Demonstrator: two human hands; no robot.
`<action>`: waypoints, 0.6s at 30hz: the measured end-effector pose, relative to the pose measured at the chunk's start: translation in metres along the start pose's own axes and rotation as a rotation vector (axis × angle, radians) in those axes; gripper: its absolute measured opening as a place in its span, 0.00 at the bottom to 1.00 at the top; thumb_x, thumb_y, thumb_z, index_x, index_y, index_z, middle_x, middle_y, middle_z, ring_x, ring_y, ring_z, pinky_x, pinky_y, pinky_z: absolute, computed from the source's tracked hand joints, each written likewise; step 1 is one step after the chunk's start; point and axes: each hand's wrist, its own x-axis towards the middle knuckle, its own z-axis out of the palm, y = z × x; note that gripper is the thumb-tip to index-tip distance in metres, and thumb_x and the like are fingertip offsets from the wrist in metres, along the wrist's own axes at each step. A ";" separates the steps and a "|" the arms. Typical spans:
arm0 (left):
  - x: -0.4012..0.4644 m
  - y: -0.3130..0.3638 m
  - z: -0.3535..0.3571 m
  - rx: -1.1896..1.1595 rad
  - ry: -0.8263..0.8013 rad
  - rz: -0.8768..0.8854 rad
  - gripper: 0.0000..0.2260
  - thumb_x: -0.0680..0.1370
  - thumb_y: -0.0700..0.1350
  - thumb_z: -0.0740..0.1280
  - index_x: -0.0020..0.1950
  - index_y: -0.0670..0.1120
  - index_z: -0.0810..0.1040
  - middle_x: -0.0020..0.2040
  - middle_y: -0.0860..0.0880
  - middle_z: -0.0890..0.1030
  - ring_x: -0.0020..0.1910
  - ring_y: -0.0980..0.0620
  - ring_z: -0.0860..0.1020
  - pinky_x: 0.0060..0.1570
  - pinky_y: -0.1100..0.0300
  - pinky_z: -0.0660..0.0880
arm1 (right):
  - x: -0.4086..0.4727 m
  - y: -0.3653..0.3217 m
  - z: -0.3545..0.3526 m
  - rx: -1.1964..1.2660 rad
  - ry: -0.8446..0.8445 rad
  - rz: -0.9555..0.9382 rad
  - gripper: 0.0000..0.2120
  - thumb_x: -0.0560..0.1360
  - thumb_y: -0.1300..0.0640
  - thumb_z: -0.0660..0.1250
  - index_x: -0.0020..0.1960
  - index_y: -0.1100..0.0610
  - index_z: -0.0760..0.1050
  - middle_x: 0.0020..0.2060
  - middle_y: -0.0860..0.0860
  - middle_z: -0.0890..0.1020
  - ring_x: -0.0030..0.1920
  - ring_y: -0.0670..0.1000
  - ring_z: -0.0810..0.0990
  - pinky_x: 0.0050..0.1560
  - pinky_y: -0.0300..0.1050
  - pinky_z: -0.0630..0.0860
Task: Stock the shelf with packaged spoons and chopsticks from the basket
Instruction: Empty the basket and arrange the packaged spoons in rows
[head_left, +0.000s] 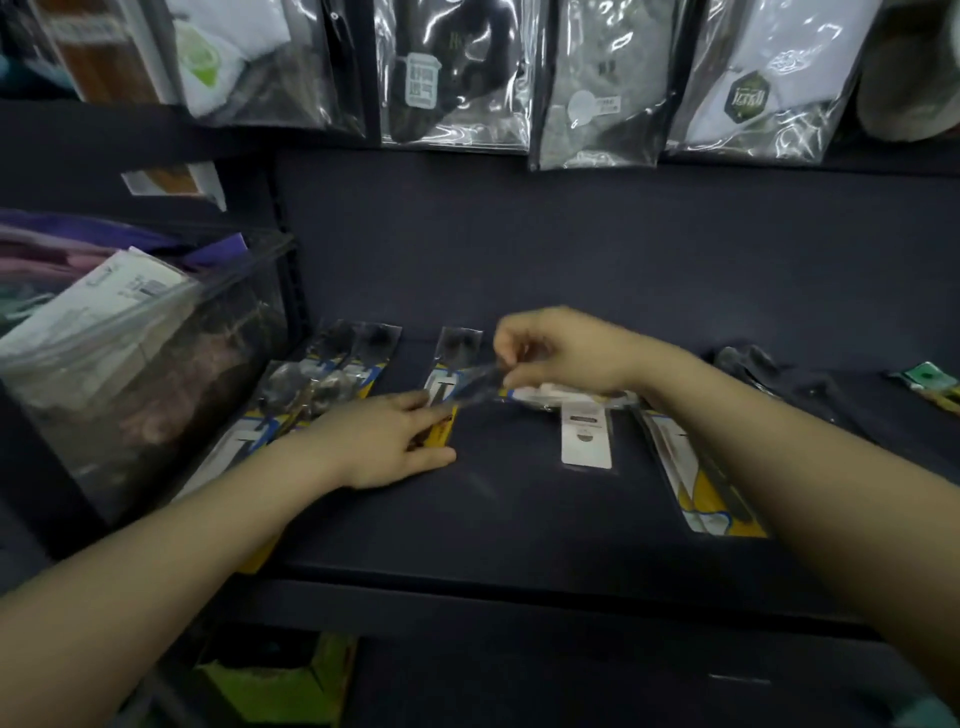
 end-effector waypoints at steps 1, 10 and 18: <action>-0.002 0.000 -0.001 0.029 0.013 -0.005 0.29 0.76 0.64 0.52 0.75 0.55 0.51 0.77 0.50 0.53 0.75 0.49 0.57 0.72 0.57 0.58 | 0.005 -0.002 -0.001 0.047 0.085 -0.027 0.16 0.70 0.65 0.70 0.37 0.49 0.68 0.33 0.44 0.74 0.32 0.38 0.72 0.37 0.33 0.69; -0.009 -0.019 0.000 0.167 0.038 -0.089 0.34 0.74 0.67 0.51 0.74 0.47 0.57 0.73 0.46 0.64 0.71 0.46 0.62 0.71 0.54 0.60 | 0.045 -0.026 0.007 0.725 0.560 0.093 0.11 0.74 0.65 0.65 0.36 0.54 0.70 0.30 0.52 0.74 0.33 0.49 0.71 0.33 0.40 0.68; -0.070 -0.037 0.014 -0.230 0.361 -0.098 0.30 0.73 0.56 0.48 0.73 0.46 0.60 0.74 0.47 0.63 0.73 0.51 0.61 0.68 0.70 0.49 | 0.064 -0.026 0.077 0.938 0.207 0.468 0.08 0.76 0.70 0.59 0.44 0.58 0.70 0.33 0.51 0.74 0.21 0.43 0.74 0.20 0.32 0.72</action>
